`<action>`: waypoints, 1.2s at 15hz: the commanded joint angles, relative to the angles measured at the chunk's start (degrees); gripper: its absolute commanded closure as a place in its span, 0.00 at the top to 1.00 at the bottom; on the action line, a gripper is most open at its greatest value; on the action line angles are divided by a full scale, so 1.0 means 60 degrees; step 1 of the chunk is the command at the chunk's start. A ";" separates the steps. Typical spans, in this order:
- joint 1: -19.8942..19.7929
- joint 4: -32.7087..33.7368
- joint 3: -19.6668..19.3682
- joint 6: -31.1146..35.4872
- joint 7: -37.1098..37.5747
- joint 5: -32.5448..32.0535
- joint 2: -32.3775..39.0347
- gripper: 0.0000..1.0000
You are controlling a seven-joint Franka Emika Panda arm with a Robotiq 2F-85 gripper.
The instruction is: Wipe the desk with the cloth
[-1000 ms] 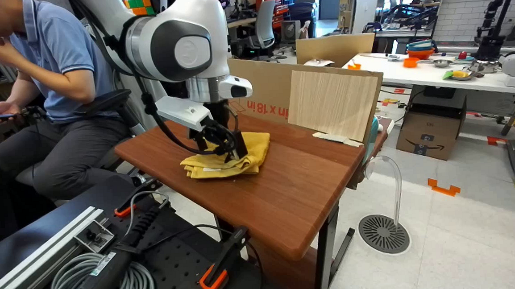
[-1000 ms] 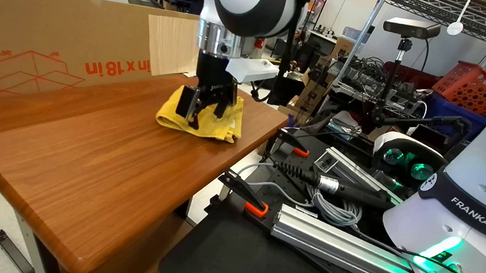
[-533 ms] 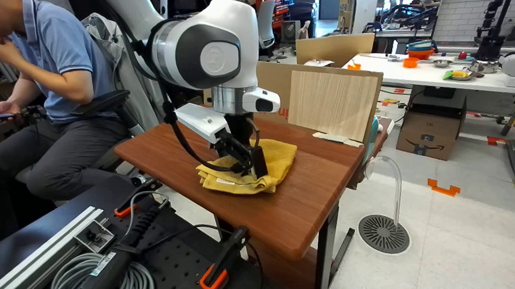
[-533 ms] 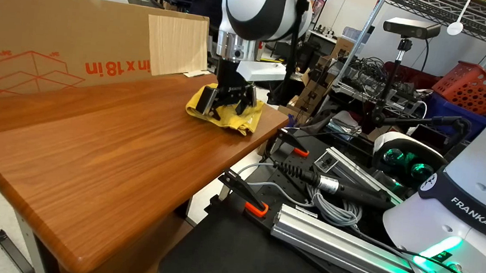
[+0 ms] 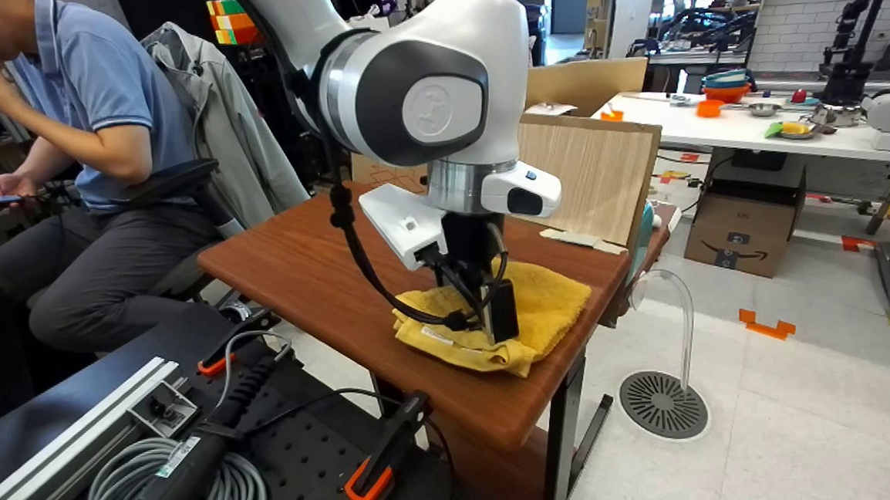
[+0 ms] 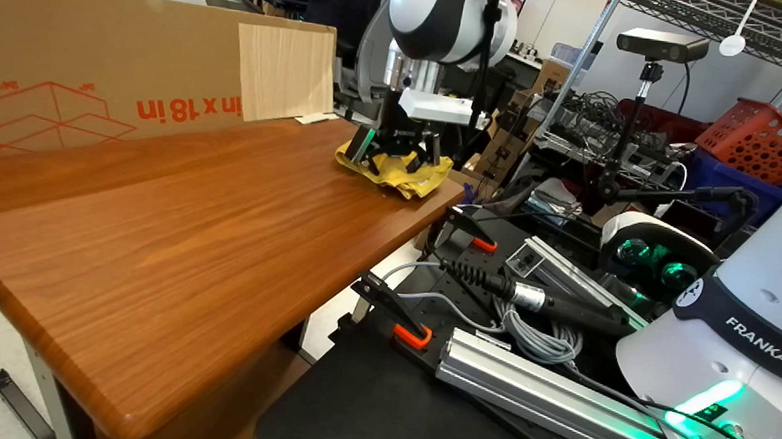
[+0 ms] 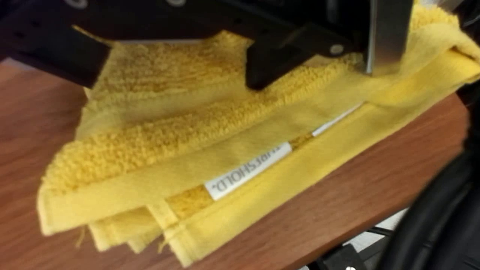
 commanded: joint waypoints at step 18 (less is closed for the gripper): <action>0.3009 -0.0611 0.2295 0.1844 -0.0233 -0.0190 -0.1428 1.00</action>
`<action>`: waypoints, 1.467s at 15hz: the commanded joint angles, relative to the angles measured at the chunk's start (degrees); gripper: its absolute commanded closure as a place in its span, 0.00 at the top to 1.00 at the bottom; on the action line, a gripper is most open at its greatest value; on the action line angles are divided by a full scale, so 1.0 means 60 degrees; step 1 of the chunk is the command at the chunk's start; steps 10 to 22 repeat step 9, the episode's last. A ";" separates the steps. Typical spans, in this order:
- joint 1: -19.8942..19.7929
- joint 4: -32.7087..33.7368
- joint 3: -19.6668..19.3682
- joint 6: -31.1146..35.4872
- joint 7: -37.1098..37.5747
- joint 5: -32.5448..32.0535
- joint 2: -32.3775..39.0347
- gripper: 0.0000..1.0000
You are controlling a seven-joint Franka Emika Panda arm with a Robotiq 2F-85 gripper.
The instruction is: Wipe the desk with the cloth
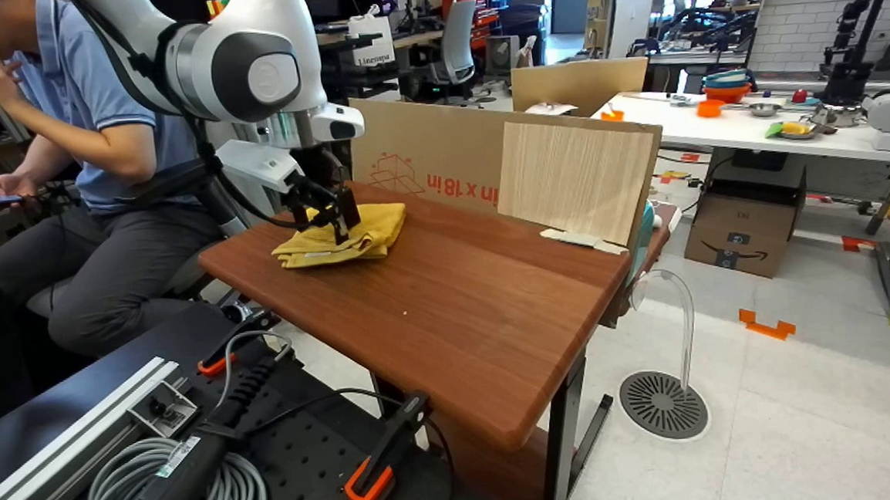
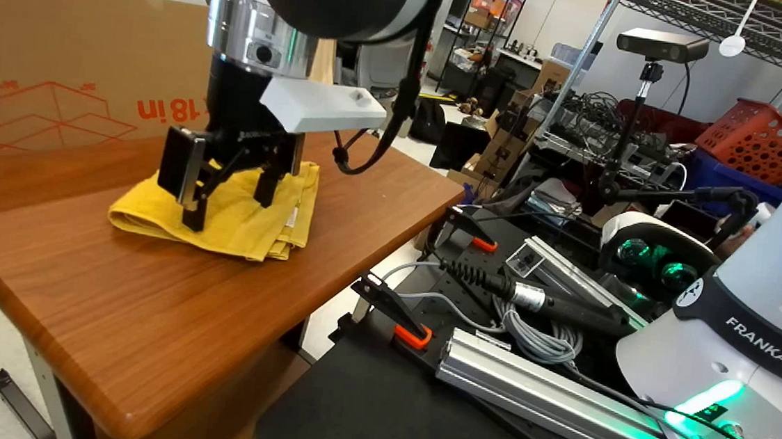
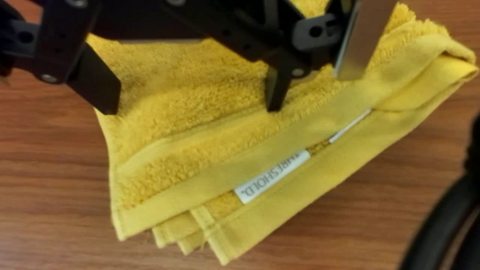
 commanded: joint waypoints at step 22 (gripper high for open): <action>-0.0129 -0.2424 0.0361 0.1318 -0.0080 -0.0103 -0.3751 1.00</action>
